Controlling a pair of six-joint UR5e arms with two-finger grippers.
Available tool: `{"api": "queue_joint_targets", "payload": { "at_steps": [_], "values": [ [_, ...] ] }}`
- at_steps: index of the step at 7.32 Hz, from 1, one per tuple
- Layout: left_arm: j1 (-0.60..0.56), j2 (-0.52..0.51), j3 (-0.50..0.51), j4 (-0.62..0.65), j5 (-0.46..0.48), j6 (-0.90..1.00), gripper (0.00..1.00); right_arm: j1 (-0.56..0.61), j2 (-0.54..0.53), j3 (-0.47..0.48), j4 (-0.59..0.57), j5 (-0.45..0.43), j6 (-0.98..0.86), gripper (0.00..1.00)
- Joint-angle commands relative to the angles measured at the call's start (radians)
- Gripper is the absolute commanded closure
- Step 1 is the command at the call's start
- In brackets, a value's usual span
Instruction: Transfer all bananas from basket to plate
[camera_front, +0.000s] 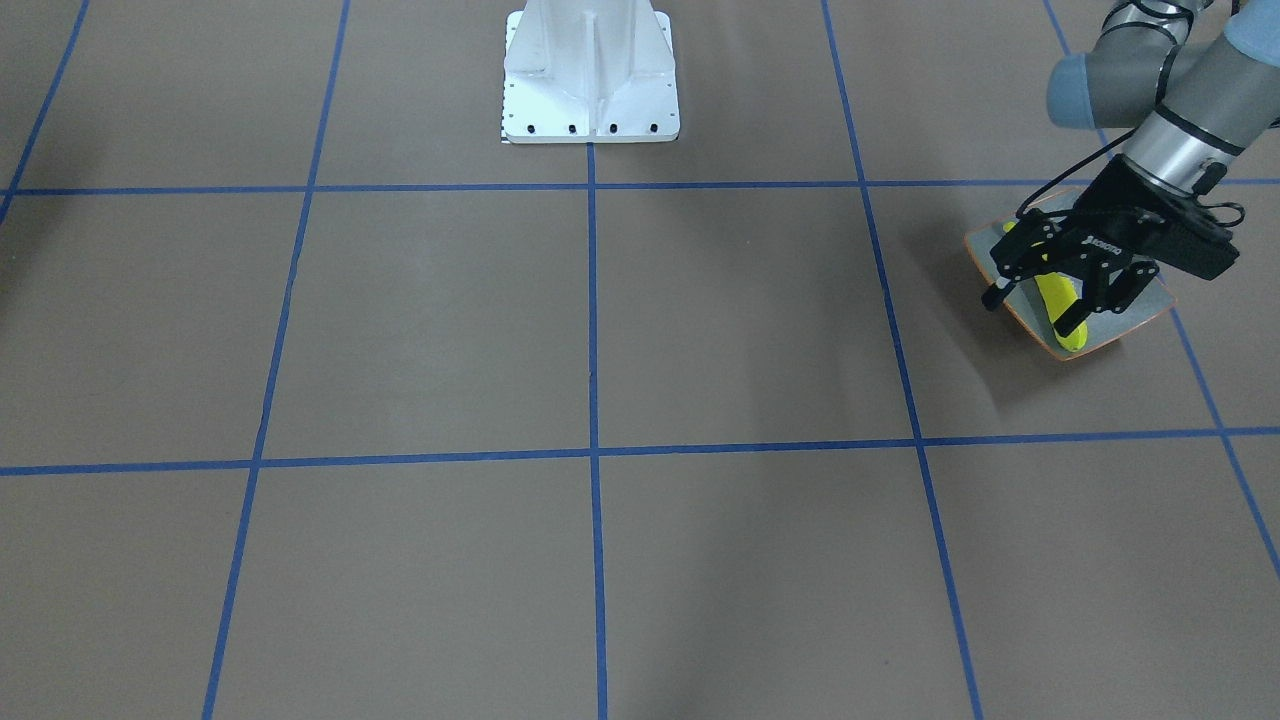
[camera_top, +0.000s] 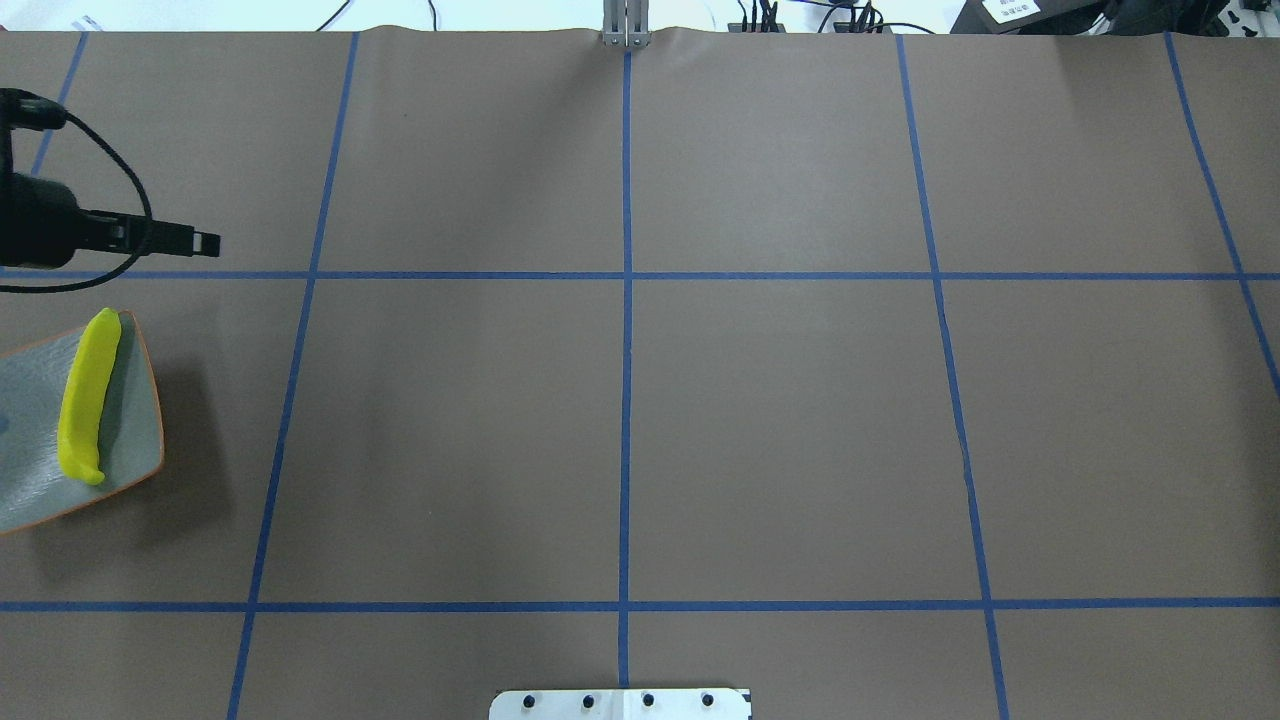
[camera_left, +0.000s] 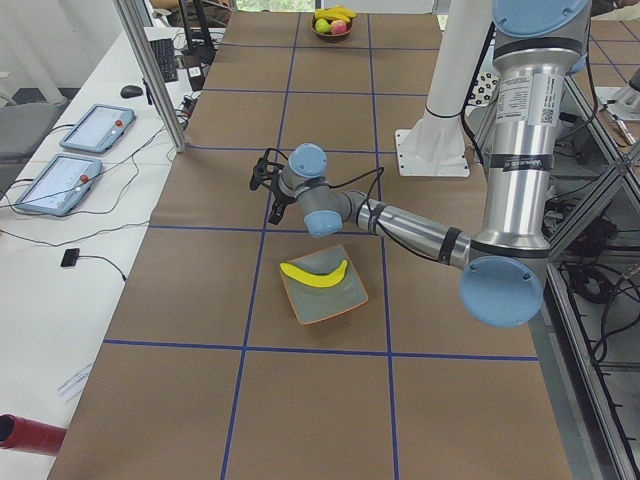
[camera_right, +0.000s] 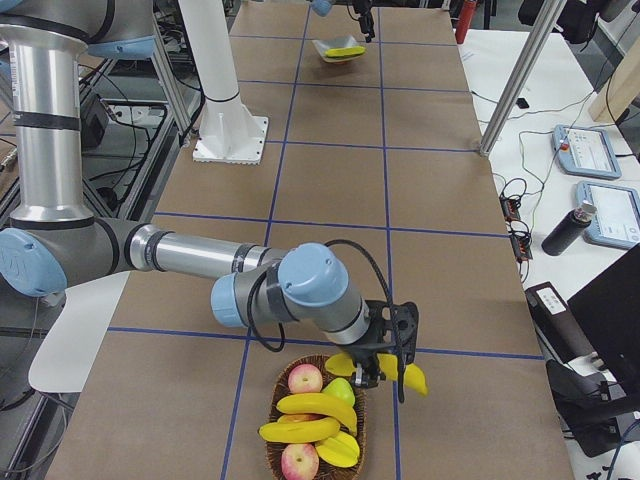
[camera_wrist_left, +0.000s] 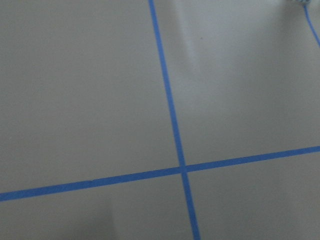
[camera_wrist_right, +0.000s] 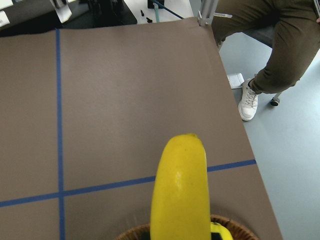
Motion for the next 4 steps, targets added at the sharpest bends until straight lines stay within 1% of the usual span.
{"api": "queue_joint_targets", "payload": {
  "at_steps": [1,2,3,4],
  "values": [
    [0.057,-0.122,0.000,-0.002,0.000,-0.113,0.00,-0.168,0.000,0.154,0.007,0.035,0.303,1.00],
    [0.079,-0.169,-0.009,-0.003,0.000,-0.192,0.00,-0.250,0.005,0.205,0.040,0.033,0.436,1.00],
    [0.108,-0.218,-0.011,-0.003,0.000,-0.265,0.00,-0.325,0.043,0.210,0.145,0.033,0.621,1.00],
    [0.126,-0.274,-0.014,-0.003,0.000,-0.325,0.00,-0.405,0.081,0.208,0.275,0.032,0.833,1.00]
  ]
}}
